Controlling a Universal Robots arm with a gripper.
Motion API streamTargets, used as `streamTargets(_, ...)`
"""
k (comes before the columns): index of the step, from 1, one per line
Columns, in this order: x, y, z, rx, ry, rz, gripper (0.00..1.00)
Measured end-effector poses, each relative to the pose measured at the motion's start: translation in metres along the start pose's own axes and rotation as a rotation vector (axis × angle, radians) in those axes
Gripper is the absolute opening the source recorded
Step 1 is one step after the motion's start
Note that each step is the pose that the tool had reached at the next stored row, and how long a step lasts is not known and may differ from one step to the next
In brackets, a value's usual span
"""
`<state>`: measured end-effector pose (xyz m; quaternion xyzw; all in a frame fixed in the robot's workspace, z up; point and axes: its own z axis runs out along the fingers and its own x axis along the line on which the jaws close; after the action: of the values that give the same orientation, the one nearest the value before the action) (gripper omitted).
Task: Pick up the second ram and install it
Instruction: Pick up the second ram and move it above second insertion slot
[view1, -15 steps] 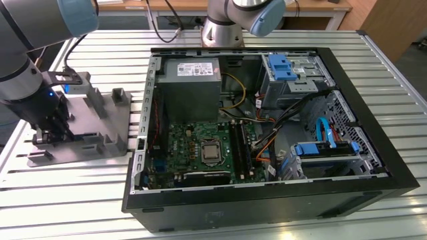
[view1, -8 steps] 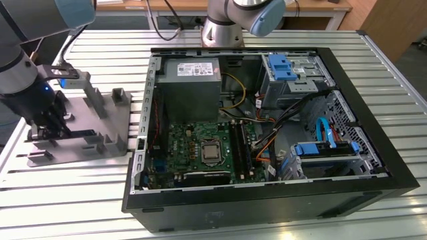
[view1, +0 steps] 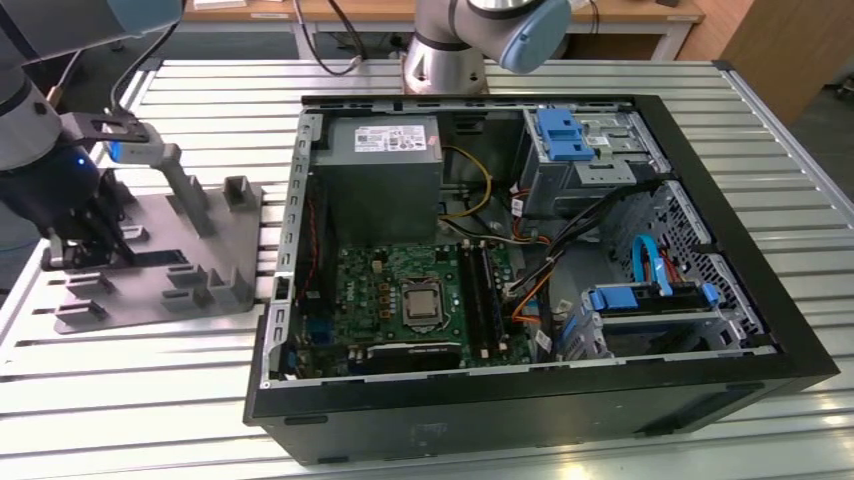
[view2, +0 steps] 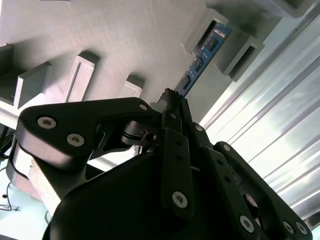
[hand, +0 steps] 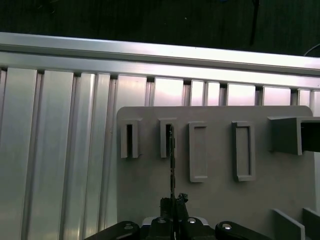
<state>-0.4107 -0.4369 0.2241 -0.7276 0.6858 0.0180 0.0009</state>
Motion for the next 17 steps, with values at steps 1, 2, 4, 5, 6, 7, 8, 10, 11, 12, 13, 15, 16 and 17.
streamTargets(1, 0.0, 0.0, -0.002, -0.0001, 0.0, 0.0, 0.14)
streamTargets(2, -0.0001, 0.0001, -0.0038, -0.0002, 0.0, 0.0, 0.14)
streamTargets(4, -0.0002, 0.0002, -0.0072, -0.0001, -0.0001, 0.0, 0.14)
streamTargets(5, -0.0002, 0.0002, -0.0089, 0.0, -0.0002, 0.0, 0.14)
streamTargets(6, -0.0003, 0.0002, -0.0105, -0.0001, -0.0003, 0.0, 0.14)
streamTargets(7, -0.0003, 0.0003, -0.0122, -0.0001, -0.0004, 0.0, 0.14)
streamTargets(8, -0.0004, 0.0003, -0.0136, -0.0001, -0.0005, 0.0, 0.14)
streamTargets(10, -0.0004, 0.0004, -0.0168, -0.0001, -0.0006, 0.0, 0.14)
streamTargets(11, -0.0005, 0.0004, -0.0183, 0.0, -0.0007, 0.0, 0.14)
streamTargets(12, -0.0005, 0.0005, -0.0199, 0.0, -0.0008, 0.0, 0.14)
streamTargets(13, -0.0006, 0.0005, -0.0214, 0.0, -0.0008, 0.0, 0.14)
streamTargets(15, -0.0006, 0.0006, -0.0247, -0.0001, -0.0009, 0.0, 0.14)
streamTargets(16, -0.0007, 0.0006, -0.0263, -0.0001, -0.0009, 0.0, 0.14)
streamTargets(17, -0.0007, 0.0006, -0.0277, 0.0, -0.001, 0.0, 0.14)
